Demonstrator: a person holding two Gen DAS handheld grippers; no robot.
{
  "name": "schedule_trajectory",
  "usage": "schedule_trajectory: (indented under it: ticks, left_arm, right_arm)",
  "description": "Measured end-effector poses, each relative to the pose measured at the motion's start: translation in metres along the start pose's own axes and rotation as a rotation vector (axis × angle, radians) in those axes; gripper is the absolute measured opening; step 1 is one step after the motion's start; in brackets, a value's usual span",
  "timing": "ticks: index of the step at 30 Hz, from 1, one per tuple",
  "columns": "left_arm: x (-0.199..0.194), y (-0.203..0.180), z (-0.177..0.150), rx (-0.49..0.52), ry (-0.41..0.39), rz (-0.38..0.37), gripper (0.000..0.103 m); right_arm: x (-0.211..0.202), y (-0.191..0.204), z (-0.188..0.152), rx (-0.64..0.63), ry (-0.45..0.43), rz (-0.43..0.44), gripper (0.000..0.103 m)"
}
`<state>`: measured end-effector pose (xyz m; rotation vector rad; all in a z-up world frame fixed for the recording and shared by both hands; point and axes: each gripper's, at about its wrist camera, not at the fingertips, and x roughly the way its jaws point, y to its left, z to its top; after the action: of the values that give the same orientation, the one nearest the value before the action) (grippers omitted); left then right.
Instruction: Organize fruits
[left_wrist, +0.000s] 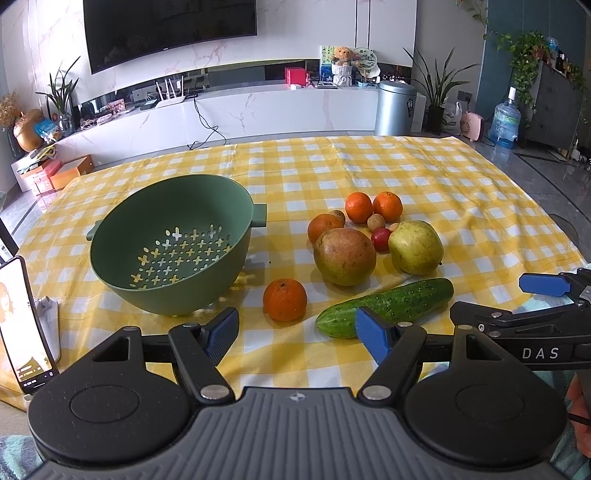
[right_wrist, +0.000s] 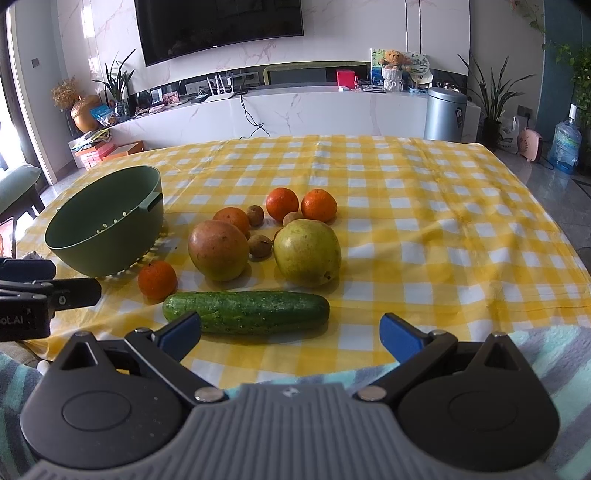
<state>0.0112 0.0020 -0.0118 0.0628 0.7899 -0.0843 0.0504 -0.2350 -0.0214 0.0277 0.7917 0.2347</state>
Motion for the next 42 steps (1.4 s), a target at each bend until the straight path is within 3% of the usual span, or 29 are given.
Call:
schedule_trajectory:
  ticks: [14,18,21,25,31,34,37,42]
  left_arm:
    - [0.011,0.002,0.004,-0.003,0.019,-0.008,0.085]
    - [0.017,0.002,0.008,-0.008,0.006,-0.056,0.084]
    - [0.026,0.002,0.013,-0.030,0.009,-0.129,0.066]
    - [0.040,-0.002,0.019,-0.040,-0.006,-0.172,0.065]
    - [0.063,-0.006,0.028,-0.071,-0.016,-0.166,0.060]
    - [0.075,-0.008,0.029,-0.088,-0.017,-0.159,0.062]
    - [0.085,-0.011,0.027,-0.079,-0.035,-0.133,0.077]
    - [0.101,-0.020,0.027,-0.028,-0.019,-0.126,0.082]
  right_arm:
    - [0.009,-0.001,0.004,0.014,0.019,0.016,0.099]
    - [0.009,-0.004,0.010,0.022,0.000,0.032,0.099]
    - [0.014,-0.006,0.021,0.001,-0.027,0.022,0.099]
    - [0.025,-0.014,0.033,0.002,-0.064,0.027,0.094]
    - [0.053,-0.020,0.045,-0.004,-0.054,0.033,0.088]
    - [0.067,-0.021,0.051,0.005,-0.038,0.051,0.084]
    - [0.078,-0.026,0.056,0.040,-0.031,0.037,0.081]
    - [0.097,-0.035,0.058,0.107,0.025,0.053,0.076]
